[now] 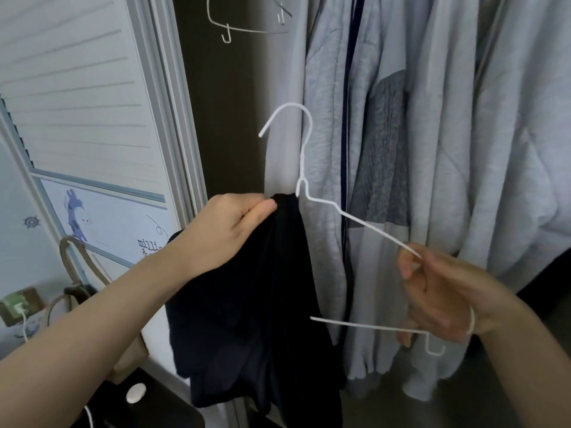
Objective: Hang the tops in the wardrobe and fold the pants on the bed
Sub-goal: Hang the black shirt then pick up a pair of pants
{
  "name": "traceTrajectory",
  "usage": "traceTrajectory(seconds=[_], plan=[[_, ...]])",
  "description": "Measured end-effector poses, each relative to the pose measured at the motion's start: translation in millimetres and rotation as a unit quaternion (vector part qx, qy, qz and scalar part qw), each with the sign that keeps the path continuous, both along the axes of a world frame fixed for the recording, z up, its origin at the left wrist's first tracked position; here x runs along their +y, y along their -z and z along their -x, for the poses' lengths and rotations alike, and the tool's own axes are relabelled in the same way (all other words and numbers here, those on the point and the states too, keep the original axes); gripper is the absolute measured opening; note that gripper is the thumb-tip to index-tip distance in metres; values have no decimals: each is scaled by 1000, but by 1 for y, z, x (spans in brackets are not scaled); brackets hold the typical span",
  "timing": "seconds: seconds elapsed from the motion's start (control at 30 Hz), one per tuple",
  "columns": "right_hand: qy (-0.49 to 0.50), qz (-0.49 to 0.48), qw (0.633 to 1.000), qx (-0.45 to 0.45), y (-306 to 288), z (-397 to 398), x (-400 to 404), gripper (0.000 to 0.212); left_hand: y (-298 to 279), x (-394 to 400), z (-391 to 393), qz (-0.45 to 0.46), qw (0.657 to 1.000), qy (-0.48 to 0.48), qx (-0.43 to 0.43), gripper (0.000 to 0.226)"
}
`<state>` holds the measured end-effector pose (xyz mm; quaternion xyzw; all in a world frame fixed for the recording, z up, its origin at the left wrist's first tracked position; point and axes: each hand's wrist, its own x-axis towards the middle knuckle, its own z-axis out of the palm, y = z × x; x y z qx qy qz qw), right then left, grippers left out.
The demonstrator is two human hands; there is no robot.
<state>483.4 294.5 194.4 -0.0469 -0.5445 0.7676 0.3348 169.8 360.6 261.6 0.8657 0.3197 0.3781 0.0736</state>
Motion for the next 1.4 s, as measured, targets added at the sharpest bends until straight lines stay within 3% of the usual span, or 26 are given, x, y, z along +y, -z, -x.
traceTrajectory(seconds=[0.13,0.2,0.33,0.4,0.53,0.63,0.7,0.8,0.9,1.0,1.1,1.2,1.27,1.4], plan=[[88,-25,989,-119,10,16,8,34,7,-9,-4,64,997,38,-2,49],[68,-16,990,-122,16,27,13,45,7,-12,-3,75,997,26,-13,51],[-35,108,992,48,27,61,28,71,2,-8,10,71,991,-36,-104,47],[22,120,991,53,37,87,34,64,0,-5,19,84,981,-60,-161,50],[147,-20,984,-103,56,145,31,35,4,-7,34,84,978,-84,-173,49],[227,-140,946,-184,61,175,23,32,9,-12,53,73,978,-105,-164,45],[258,-250,902,-239,61,188,19,30,10,-16,62,62,978,-112,-167,41],[235,-433,774,-399,70,209,18,28,10,-24,70,55,978,-112,-164,38],[176,-478,704,-495,78,217,19,47,8,-27,89,60,970,-140,-192,38],[256,-541,611,-519,79,202,34,59,10,-25,127,91,943,-211,-241,42],[243,-579,522,-577,77,179,51,79,13,-26,164,85,917,-283,-267,40],[231,-576,496,-607,72,168,58,75,13,-30,183,66,918,-298,-255,41],[293,-613,489,-547,61,165,63,56,15,-33,187,49,926,-319,-194,43],[371,-611,552,-429,21,159,68,35,21,-41,188,36,931,-354,-81,41]])
